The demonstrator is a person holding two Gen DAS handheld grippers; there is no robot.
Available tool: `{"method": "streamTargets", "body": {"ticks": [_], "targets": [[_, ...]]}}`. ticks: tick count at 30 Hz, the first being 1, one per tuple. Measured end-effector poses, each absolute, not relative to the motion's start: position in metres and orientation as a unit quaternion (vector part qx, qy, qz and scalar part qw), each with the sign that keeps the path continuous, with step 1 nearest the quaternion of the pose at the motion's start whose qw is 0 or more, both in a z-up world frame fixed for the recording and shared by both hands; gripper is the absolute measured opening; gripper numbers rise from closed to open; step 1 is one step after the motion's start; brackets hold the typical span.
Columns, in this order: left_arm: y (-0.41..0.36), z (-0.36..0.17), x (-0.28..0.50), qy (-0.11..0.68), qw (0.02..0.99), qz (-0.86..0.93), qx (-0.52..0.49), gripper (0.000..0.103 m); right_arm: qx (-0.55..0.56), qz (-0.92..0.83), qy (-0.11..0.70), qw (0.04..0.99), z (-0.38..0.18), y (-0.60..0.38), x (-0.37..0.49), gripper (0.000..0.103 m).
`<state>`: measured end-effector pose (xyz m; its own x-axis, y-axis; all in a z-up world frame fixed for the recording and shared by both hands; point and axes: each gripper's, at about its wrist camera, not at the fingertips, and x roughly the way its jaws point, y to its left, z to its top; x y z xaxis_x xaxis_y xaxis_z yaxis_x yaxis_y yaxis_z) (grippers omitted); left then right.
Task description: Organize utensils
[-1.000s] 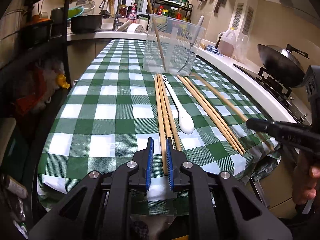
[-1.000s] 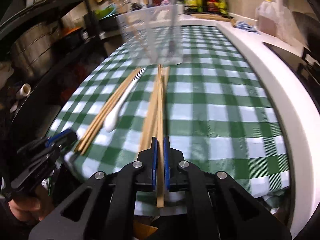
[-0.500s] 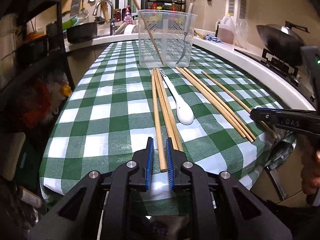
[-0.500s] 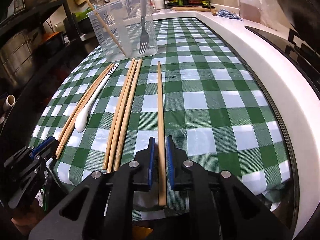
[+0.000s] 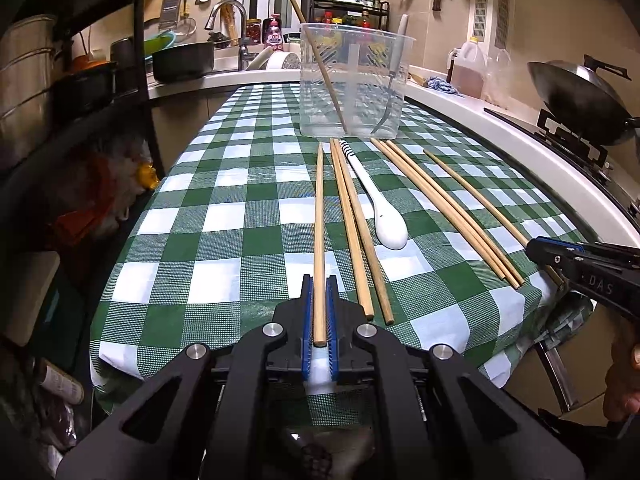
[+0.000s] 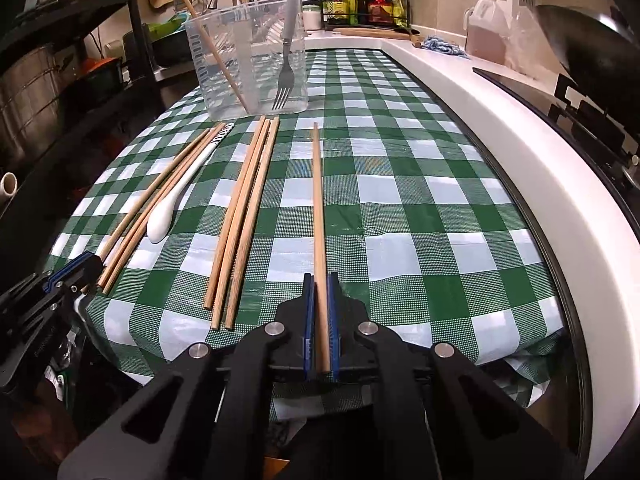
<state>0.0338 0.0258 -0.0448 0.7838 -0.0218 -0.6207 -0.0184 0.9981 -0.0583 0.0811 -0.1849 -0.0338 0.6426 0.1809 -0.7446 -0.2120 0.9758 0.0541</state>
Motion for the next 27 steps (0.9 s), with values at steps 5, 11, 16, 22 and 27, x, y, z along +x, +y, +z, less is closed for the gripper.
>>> {"method": "streamTargets", "body": {"ticks": [5, 11, 16, 22, 27], "targets": [[0.0218, -0.0449, 0.0372, 0.327, 0.945, 0.001, -0.025, 0.006, -0.025, 0.109, 0.406, 0.907, -0.0343, -0.1837, 0.0814, 0.007], [0.024, -0.0438, 0.0376, 0.329, 0.944, 0.002, -0.03, 0.006, -0.026, 0.117, 0.409, 0.905, -0.0335, -0.1844, 0.0845, 0.007], [0.025, -0.0438, 0.0341, 0.334, 0.942, 0.003, -0.029, 0.006, -0.022, 0.115, 0.412, 0.903, -0.033, -0.1849, 0.0844, 0.007], [0.0211, -0.0446, 0.0357, 0.33, 0.943, 0.004, -0.025, 0.006, -0.021, 0.115, 0.413, 0.903, -0.0333, -0.184, 0.0855, 0.008], [0.0212, -0.0448, 0.0346, 0.329, 0.944, 0.002, -0.025, 0.006, -0.022, 0.115, 0.413, 0.903, -0.0333, -0.184, 0.0854, 0.008]]}}
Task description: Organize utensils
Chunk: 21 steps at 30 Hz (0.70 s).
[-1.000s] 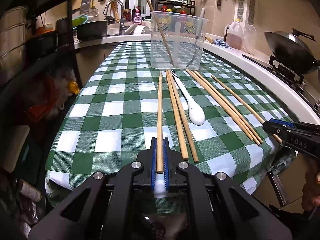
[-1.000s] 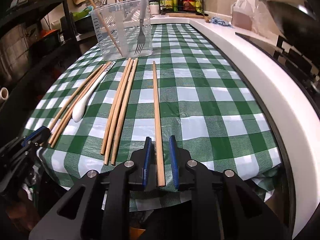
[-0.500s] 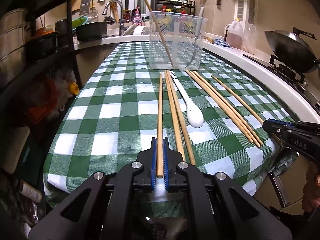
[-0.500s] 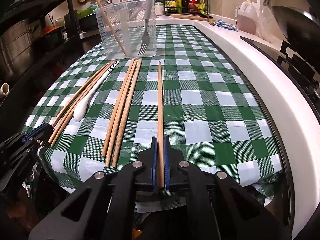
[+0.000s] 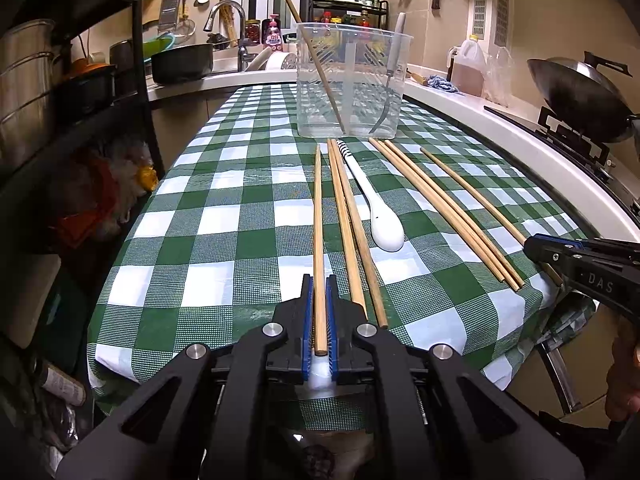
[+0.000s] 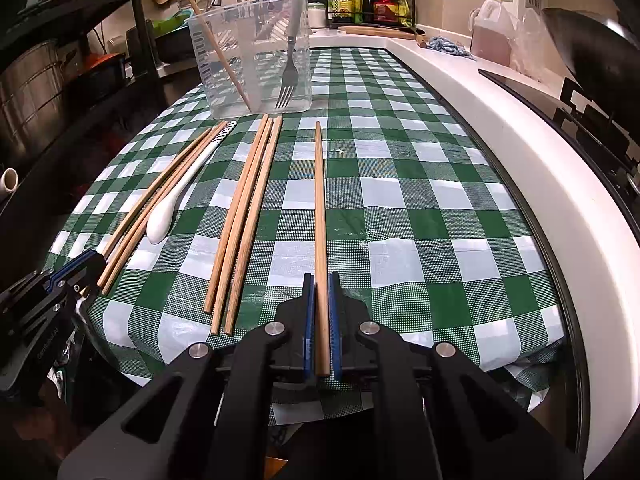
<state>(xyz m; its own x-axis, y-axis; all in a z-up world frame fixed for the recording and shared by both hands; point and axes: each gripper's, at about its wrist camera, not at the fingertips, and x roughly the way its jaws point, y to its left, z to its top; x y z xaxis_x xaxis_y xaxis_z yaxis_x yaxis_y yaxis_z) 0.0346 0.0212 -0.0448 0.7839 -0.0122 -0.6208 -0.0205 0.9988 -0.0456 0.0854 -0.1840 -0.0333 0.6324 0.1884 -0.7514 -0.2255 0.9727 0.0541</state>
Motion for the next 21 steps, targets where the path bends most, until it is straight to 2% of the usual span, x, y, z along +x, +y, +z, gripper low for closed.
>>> {"method": "streamTargets", "body": {"ticks": [21], "targets": [[0.0199, -0.0445, 0.0351, 0.328, 0.945, 0.003, -0.021, 0.006, -0.029, 0.114, 0.411, 0.904, -0.0337, -0.1818, 0.0845, 0.007]]}}
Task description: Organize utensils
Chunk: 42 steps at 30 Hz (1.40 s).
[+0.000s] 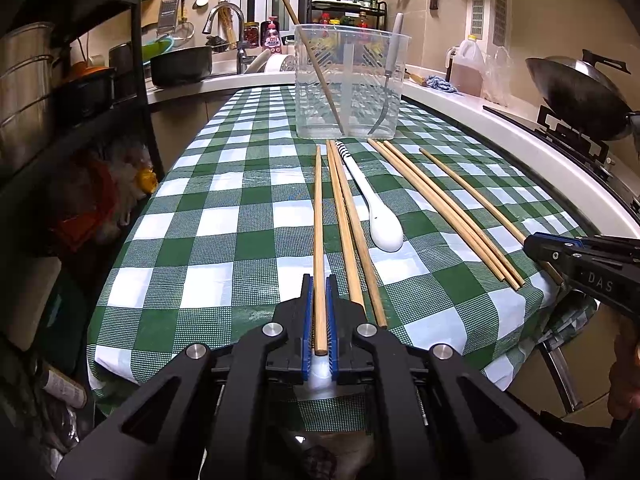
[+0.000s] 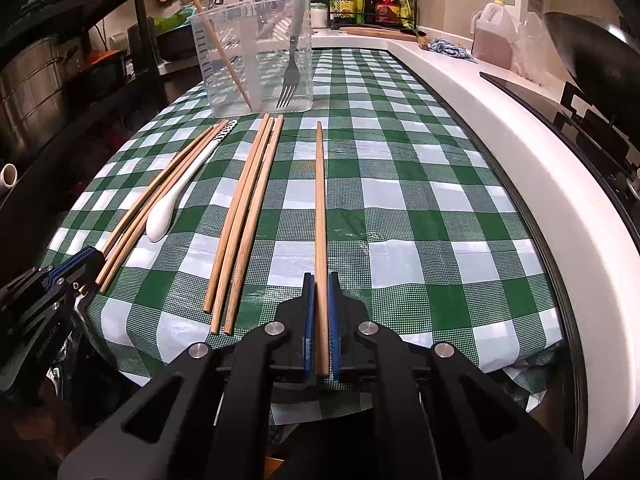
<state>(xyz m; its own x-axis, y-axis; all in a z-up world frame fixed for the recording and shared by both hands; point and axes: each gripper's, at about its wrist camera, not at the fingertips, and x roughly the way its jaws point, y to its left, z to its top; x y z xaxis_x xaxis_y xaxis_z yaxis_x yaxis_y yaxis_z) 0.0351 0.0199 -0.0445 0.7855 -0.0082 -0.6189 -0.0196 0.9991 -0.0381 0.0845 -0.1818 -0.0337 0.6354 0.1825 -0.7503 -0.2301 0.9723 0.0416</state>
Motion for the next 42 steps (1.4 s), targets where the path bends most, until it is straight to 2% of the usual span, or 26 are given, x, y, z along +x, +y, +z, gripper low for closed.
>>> {"method": "streamTargets", "body": {"ticks": [17, 34, 42], "targets": [[0.025, -0.037, 0.039, 0.33, 0.943, -0.002, -0.025, 0.006, -0.042, 0.118, 0.409, 0.904, -0.029, -0.18, 0.084, 0.007], [0.036, 0.053, 0.037, 0.219, 0.976, -0.009, 0.002, 0.006, -0.061, 0.126, 0.289, 0.947, 0.07, -0.195, 0.074, 0.006], [0.05, 0.096, 0.052, 0.189, 0.982, -0.016, -0.014, 0.006, -0.032, 0.125, 0.256, 0.958, 0.11, -0.203, 0.093, 0.006]]}}
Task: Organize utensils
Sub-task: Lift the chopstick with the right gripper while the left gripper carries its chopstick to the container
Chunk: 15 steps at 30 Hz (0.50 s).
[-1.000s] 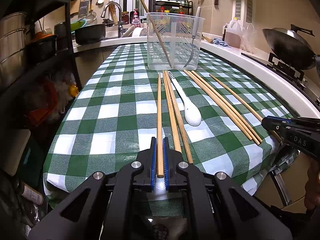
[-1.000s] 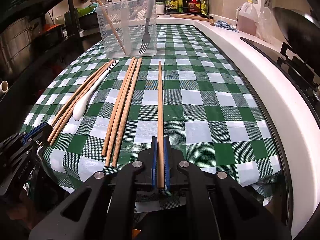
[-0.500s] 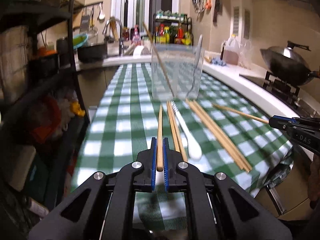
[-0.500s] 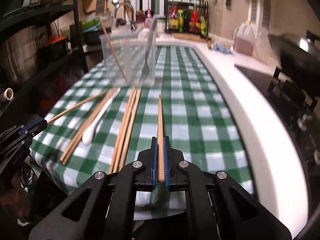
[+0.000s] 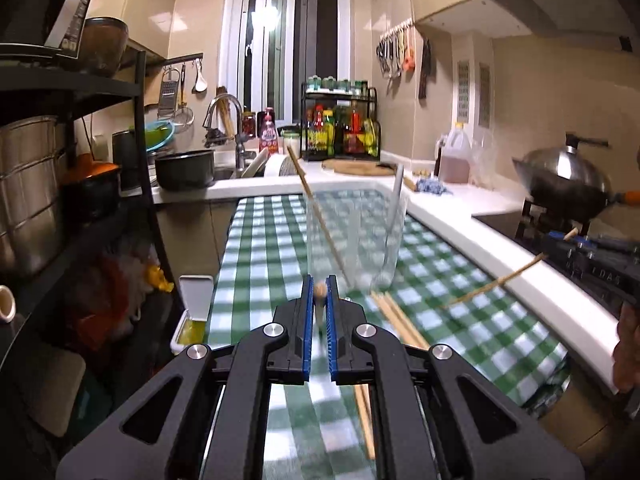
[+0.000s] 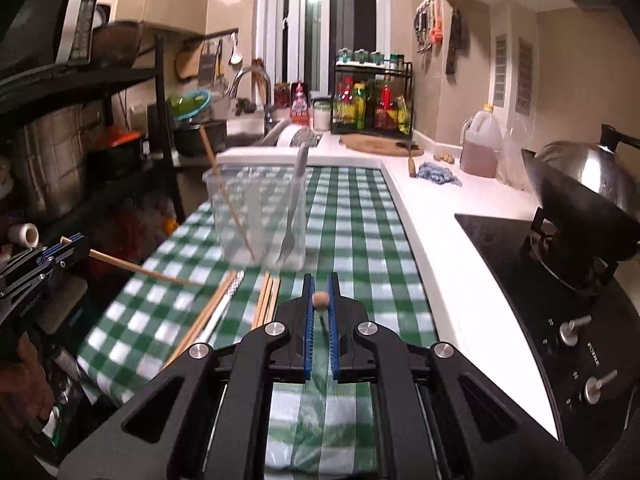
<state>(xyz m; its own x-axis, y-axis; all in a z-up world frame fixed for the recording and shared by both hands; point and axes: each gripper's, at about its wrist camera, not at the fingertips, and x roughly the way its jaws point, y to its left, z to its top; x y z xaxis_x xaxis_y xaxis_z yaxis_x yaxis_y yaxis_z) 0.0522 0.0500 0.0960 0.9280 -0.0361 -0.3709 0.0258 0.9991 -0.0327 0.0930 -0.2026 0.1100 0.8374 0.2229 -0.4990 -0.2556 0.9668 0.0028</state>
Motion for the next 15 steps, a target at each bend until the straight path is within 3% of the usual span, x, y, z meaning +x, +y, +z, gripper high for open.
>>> {"method": "streamTargets", "body": {"ticks": [15], "targets": [[0.082, 0.181, 0.122, 0.204, 0.975, -0.053, -0.075, 0.006, 0.023, 0.166, 0.266, 0.949, 0.171, -0.188, 0.152, 0.006]]}}
